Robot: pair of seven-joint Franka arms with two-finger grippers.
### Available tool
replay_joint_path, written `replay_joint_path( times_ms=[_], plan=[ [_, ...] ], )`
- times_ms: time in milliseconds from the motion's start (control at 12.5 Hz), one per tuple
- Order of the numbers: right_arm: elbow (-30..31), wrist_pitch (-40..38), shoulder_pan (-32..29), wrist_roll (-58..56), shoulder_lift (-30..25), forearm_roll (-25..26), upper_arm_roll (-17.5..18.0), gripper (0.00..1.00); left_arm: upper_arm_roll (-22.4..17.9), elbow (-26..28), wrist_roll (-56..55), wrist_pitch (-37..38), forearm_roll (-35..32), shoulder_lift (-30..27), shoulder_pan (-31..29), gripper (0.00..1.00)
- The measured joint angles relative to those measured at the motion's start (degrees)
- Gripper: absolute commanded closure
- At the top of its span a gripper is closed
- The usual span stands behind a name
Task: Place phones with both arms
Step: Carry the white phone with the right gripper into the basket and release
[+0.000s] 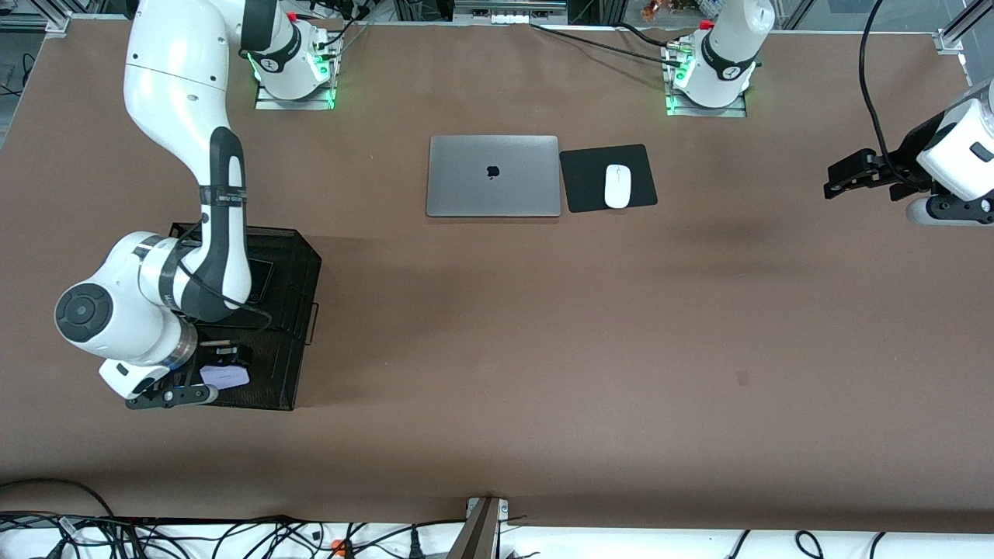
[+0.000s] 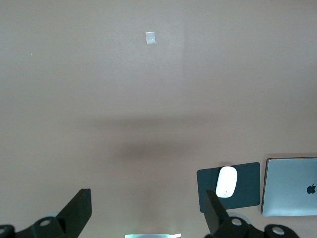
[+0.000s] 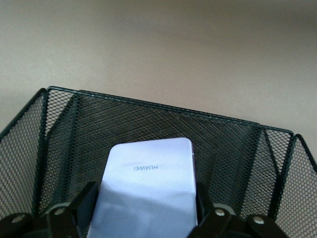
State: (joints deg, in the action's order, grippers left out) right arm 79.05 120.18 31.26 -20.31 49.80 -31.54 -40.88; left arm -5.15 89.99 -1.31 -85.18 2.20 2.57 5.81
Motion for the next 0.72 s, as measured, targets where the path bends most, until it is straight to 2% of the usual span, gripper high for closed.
replay_joint_path(
  times_ms=[80, 479, 559, 719],
  plan=[
    [0.00, -0.12, -0.16, 0.00, 0.00, -0.11, 0.07, 0.00, -0.01, 0.00, 0.00, 0.02, 0.00, 0.00, 0.00, 0.00],
    [-0.22, -1.82, -0.20, -0.02, -0.01, -0.16, 0.30, 0.00, -0.01, 0.00, 0.00, 0.45, 0.00, -0.02, 0.00, 0.00],
    [-0.51, -3.14, -0.20, -0.02, -0.06, -0.16, 0.30, 0.00, -0.01, 0.00, 0.00, 0.49, 0.00, -0.02, 0.00, 0.00],
    [-2.81, -11.17, -0.15, -0.02, -0.54, -0.16, -0.69, 0.00, -0.01, 0.00, 0.00, 0.56, 0.00, -0.02, 0.00, 0.00]
  ],
)
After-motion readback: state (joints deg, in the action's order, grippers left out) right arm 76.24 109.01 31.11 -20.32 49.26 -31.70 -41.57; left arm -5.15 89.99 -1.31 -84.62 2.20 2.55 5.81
